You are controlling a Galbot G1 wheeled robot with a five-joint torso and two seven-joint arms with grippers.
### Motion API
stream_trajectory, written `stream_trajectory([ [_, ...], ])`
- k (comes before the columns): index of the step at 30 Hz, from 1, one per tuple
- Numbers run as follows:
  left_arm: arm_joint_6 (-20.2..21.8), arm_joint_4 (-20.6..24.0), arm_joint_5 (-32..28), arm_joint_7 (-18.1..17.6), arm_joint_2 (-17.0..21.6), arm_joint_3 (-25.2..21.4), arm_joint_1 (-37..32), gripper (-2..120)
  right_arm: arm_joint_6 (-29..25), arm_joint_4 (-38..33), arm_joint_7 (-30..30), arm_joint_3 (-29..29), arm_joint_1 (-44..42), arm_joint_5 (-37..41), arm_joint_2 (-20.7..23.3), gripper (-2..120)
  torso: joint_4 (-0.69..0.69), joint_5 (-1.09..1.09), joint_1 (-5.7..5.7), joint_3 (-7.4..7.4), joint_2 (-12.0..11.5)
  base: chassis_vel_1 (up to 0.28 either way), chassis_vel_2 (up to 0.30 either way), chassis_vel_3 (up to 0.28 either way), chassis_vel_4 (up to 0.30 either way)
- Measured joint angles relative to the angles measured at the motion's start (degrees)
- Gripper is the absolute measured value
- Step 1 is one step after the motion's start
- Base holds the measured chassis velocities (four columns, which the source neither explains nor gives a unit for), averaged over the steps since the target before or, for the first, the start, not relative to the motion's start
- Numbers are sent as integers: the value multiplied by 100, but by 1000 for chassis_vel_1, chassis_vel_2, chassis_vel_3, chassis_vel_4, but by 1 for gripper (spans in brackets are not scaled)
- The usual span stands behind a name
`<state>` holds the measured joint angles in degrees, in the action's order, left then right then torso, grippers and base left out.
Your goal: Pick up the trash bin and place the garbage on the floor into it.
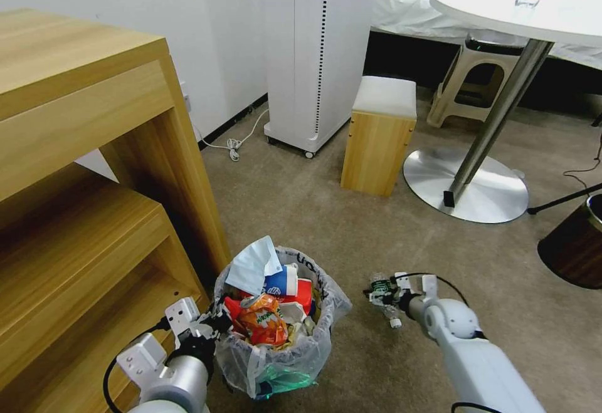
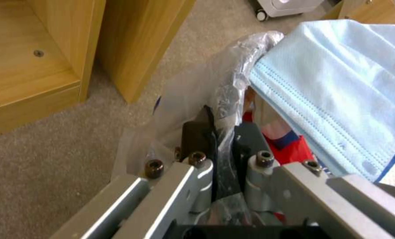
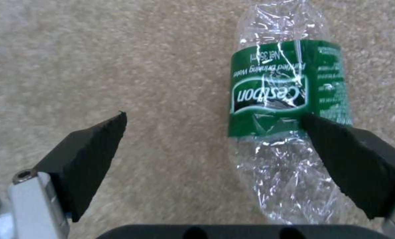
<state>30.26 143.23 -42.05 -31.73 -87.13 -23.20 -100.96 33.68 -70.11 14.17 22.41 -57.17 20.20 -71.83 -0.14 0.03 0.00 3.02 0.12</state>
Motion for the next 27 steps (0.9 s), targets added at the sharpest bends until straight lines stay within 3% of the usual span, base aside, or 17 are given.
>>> stream_trajectory([
  [18,2,0,-77,5,30,-35,74,3,324,150,-349,12,38,-157,77,100,0,2,0,1,0,0,0,0,0],
  [21,2,0,-79,5,28,-31,73,3,322,186,-352,25,28,-182,87,97,0,3,0,1,0,0,0,0,0],
  [27,-6,0,-77,5,28,-23,49,3,249,303,-345,71,29,-283,97,75,0,2,0,0,0,0,0,0,0],
])
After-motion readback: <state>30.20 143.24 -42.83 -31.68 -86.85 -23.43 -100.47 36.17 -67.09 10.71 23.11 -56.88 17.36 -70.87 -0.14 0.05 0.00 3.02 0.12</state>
